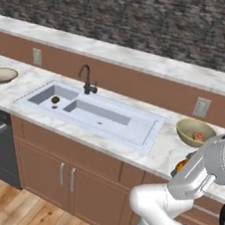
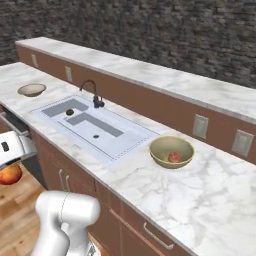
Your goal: Pick the peachs from the cabinet and place them in one bowl. Pick the kiwi from the sink and place it in the other bowl.
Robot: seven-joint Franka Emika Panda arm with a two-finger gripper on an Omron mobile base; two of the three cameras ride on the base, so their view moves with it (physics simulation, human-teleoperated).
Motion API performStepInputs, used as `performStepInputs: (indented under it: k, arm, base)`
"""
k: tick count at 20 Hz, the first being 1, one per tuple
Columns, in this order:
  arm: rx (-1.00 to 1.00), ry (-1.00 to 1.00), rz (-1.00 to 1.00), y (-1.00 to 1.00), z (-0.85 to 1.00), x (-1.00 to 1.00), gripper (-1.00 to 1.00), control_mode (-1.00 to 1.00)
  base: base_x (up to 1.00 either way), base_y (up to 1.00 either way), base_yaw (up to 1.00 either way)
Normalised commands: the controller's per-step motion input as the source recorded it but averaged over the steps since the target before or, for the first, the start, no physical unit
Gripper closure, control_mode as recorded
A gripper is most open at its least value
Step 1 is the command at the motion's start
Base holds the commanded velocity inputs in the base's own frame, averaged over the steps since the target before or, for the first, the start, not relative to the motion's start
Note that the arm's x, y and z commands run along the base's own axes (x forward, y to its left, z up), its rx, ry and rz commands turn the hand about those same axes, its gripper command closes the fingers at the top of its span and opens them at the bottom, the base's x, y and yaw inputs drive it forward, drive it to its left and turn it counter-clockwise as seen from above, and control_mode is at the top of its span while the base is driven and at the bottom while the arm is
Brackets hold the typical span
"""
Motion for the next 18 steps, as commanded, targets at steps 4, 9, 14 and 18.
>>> performStepInputs:
  k: [4, 9, 14, 18]
  arm:
    - [0.0, 0.0, 0.0, 0.0, 0.0, 0.0, 1.0, 1.0]
    - [0.0, 0.0, 0.0, 0.0, 0.0, 0.0, 1.0, 1.0]
    - [0.0, 0.0, 0.0, 0.0, 0.0, 0.0, 1.0, 1.0]
    - [0.0, 0.0, 0.0, 0.0, 0.0, 0.0, 1.0, 1.0]
  base:
    - [-0.69, -0.2, 0.0]
    - [-0.22, -0.28, -0.25]
    - [0.03, -0.13, -0.48]
    - [0.02, -0.07, -0.49]
